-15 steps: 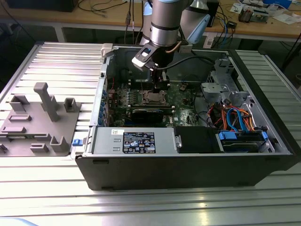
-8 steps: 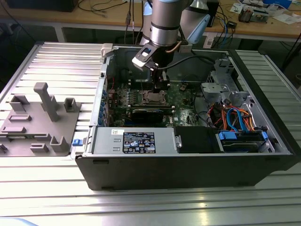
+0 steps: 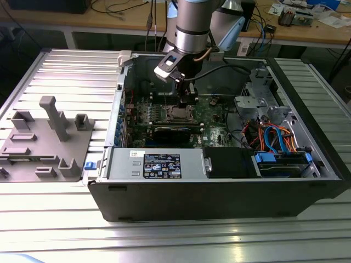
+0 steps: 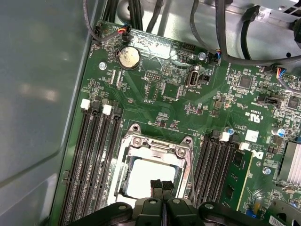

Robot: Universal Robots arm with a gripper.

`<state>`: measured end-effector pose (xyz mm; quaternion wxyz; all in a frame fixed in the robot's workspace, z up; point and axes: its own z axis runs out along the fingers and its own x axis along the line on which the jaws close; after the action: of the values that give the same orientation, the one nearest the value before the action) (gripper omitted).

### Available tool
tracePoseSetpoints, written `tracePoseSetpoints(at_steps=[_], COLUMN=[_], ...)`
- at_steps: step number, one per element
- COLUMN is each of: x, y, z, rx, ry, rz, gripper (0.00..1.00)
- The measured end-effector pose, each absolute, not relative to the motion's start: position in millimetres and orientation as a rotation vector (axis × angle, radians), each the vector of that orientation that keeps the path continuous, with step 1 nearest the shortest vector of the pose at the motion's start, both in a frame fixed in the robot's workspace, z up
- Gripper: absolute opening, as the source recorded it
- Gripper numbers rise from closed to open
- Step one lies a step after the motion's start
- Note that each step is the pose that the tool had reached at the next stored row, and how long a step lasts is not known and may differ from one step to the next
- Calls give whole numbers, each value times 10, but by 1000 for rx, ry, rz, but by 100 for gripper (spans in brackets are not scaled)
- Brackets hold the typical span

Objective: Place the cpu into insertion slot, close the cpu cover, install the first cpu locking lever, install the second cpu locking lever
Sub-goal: 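Install the first cpu locking lever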

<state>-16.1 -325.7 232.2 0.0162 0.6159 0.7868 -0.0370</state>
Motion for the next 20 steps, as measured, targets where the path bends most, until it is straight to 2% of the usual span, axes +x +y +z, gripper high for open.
tracePoseSetpoints(at_steps=[20], x=[-161], y=[-3256], z=[2319], rx=[1885], ry=[2469], rz=[-115], gripper=[11])
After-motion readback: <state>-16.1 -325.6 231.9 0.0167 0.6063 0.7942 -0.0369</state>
